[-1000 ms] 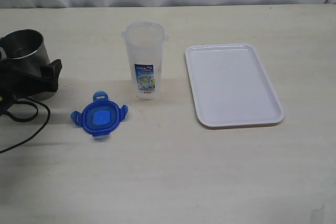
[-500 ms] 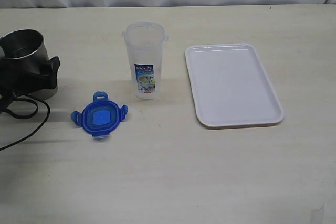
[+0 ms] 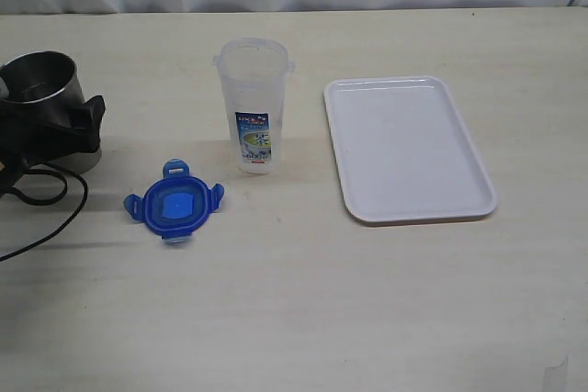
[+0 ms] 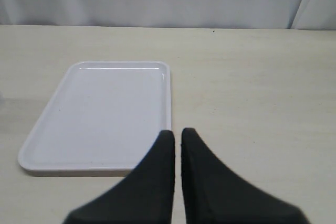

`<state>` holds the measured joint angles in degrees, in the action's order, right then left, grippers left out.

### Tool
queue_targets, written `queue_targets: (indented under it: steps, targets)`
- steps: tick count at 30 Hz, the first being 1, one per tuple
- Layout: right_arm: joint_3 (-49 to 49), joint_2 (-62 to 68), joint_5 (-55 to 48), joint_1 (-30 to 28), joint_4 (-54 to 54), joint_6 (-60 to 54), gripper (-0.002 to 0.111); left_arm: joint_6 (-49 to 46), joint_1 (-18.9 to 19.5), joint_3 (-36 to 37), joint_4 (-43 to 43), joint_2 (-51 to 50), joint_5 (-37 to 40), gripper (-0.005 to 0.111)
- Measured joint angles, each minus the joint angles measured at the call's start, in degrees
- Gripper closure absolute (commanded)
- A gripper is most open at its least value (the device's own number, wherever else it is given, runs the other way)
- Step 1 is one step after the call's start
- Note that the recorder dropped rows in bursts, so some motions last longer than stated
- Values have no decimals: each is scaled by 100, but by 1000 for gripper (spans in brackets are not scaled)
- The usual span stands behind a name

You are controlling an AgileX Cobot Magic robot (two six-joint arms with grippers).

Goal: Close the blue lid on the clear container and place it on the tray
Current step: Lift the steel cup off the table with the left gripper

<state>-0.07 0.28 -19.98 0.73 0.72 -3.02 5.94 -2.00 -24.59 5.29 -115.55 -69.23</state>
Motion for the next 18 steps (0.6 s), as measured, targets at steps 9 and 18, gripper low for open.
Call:
queue_targets:
  steps: [9, 18]
  targets:
    - [0, 0, 0, 0, 0, 0, 104, 0, 0, 0, 0, 0, 0, 2]
    - [0, 0, 0, 0, 0, 0, 104, 0, 0, 0, 0, 0, 0, 8]
